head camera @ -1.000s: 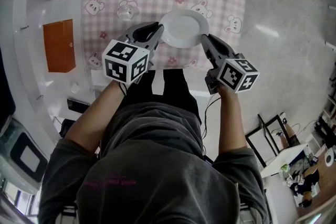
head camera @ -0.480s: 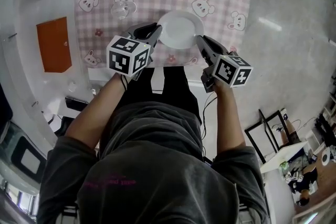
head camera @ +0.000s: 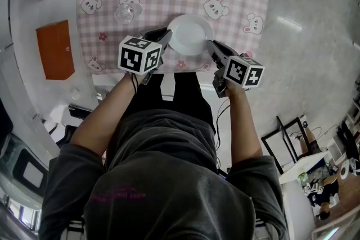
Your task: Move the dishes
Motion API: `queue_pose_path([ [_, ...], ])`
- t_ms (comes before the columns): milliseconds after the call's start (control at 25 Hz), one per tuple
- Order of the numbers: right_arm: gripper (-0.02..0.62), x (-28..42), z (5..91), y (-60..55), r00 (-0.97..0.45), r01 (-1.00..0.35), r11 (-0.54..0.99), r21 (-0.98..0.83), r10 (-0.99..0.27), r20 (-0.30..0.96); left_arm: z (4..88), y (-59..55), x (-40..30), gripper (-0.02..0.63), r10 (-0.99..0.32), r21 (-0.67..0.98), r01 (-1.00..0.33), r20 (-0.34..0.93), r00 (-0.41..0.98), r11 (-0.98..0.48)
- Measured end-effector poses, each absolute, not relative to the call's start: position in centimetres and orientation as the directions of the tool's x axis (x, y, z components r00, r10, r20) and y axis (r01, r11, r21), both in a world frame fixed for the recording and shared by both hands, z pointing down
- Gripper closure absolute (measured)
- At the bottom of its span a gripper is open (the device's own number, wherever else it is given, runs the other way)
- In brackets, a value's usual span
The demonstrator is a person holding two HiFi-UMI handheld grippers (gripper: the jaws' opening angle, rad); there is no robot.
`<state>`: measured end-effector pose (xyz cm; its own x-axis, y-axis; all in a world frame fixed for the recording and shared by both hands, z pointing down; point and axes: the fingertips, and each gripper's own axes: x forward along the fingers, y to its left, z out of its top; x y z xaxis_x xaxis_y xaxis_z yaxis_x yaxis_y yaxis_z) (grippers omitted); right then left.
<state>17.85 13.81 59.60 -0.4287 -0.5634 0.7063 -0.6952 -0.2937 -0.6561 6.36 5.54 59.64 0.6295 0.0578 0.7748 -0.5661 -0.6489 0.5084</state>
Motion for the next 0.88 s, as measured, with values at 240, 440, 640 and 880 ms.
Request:
queue_pose_path([
  [240,0.558,18.0,60.8,14.2,-0.437,-0.688,-0.311,-0.656,-0.544,0.717,60.8,5.9,6.5,0.561,0.078,0.509,-0.571,0.787,0.612,-0.644],
  [440,0.557,18.2,61.2,14.1,-0.439,-0.691,-0.315,-0.651,-0.534,0.723,61.4,5.9,6.7,0.561,0.085,0.516,-0.581,0.789,0.608,-0.630],
  [640,0.557,18.3,62.0,13.9,-0.447,-0.693,-0.313,-0.649,-0.520,0.728,62.1,5.8,6.8,0.560,0.091,0.512,-0.585,0.796,0.599,-0.628],
  [880,0.557,18.3,62.6,13.9,-0.448,-0.692,-0.319,-0.647,-0.514,0.732,62.6,5.8,6.8,0.560,0.092,0.508,-0.591,0.801,0.591,-0.627],
])
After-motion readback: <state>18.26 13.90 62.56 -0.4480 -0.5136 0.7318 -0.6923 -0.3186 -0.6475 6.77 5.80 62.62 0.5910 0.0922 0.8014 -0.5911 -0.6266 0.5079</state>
